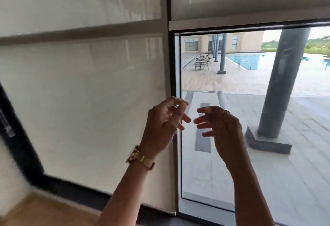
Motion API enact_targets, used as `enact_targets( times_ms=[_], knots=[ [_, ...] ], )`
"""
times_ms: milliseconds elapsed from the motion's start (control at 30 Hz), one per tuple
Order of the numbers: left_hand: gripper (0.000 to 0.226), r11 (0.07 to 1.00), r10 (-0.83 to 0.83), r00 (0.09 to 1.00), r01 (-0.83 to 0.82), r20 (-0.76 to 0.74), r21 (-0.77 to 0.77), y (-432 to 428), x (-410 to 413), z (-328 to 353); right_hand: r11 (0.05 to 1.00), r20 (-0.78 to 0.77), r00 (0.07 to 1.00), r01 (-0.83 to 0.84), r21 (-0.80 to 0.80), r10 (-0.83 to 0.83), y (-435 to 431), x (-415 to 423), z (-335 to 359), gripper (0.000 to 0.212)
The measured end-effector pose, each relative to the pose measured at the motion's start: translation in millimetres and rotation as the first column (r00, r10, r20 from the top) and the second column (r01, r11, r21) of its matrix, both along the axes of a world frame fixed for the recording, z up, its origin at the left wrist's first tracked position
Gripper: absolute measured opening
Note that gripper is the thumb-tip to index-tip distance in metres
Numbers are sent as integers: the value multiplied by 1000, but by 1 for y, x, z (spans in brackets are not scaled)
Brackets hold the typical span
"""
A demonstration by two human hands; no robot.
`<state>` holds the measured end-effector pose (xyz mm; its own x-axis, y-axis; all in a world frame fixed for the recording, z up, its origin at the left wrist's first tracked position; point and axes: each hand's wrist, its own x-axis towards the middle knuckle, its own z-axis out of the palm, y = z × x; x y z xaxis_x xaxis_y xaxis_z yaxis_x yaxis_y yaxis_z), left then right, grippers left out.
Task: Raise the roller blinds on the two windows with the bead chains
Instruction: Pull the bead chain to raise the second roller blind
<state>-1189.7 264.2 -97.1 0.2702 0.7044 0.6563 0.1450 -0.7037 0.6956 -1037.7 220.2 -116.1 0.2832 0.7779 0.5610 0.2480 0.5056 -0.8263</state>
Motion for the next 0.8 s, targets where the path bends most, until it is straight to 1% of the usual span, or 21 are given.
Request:
enact_targets(
  times_ms=[67,100,167,267,333,533,700,800],
  knots=[
    [24,998,55,998,-55,6,5,17,-53,2,997,-27,997,-75,-2,75,26,-52,6,21],
    [24,996,85,996,-85,6,14,26,-78,2,995,-13,995,-100,7,100,40,-78,8,23],
    [23,990,141,990,-141,19,30,46,-126,4,989,27,989,-143,27,142,68,-126,14,20],
    [23,977,210,975,-212,67,32,77,-189,4,979,78,977,-203,24,200,110,-190,20,24],
    [23,969,245,966,-247,85,20,102,-229,0,974,89,971,-224,20,222,139,-231,20,24],
    [24,944,318,944,-324,92,62,198,-359,-6,961,106,957,-275,38,269,247,-366,17,24],
    [22,919,391,914,-394,111,4,291,-479,8,955,66,956,-290,56,287,353,-475,31,22],
    [19,886,462,879,-464,114,-12,334,-544,13,943,79,942,-330,46,326,409,-535,38,23]
  ],
)
